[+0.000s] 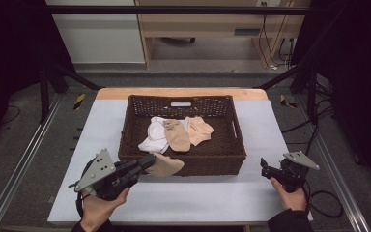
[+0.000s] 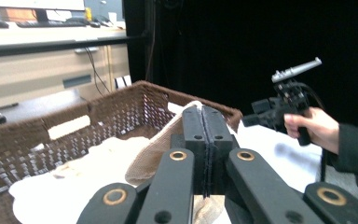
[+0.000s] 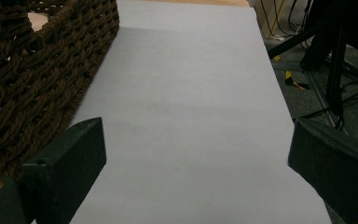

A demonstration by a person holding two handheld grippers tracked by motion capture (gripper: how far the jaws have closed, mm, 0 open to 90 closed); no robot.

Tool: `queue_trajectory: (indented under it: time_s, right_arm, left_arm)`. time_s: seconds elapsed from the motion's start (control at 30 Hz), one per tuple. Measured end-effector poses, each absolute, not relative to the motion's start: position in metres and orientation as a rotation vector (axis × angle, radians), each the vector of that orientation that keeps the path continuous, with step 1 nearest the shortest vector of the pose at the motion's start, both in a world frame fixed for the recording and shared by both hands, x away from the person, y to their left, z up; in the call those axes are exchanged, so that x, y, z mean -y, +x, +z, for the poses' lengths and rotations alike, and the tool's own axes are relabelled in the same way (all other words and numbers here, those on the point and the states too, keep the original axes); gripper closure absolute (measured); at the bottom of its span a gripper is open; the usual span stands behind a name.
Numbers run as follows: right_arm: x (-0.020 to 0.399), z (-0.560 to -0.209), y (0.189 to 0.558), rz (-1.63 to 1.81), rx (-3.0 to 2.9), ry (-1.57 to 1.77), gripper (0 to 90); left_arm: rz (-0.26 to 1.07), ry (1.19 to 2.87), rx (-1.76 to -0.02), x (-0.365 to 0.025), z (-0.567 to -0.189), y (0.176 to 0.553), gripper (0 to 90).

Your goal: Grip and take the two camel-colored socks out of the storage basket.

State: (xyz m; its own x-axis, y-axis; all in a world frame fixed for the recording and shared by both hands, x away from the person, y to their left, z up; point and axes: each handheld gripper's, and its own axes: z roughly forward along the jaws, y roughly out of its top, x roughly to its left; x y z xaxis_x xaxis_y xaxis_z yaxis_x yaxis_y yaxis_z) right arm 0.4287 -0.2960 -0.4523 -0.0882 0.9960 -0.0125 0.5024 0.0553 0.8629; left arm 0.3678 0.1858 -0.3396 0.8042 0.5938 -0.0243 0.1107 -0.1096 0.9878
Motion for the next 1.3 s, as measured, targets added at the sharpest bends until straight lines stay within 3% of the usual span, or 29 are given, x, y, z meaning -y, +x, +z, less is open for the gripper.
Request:
queue_trajectory:
  time_s: [0.97,1.07,1.17,1.3]
  right_arm:
    - [0.295,-0.454,0.428,0.936,-1.69,1.518,4.7]
    - [0.294,-0.455,0.428,0.934,-1.692,1.516,4.7]
    - [0.294,-0.455,0.428,0.934,-1.694,1.516,4.8]
    - [0.294,-0.455,0.428,0.934,-1.692,1.514,4.8]
  left_arm:
    - [0.273,1.999,-0.753,-0.158,-0.456,0.378,87.5]
    - [0.287,2.01,-0.759,-0.158,-0.459,0.379,83.0]
    - [0.323,2.018,-0.765,-0.158,-0.461,0.381,69.4]
    - [0.356,1.999,-0.774,-0.162,-0.458,0.381,60.8]
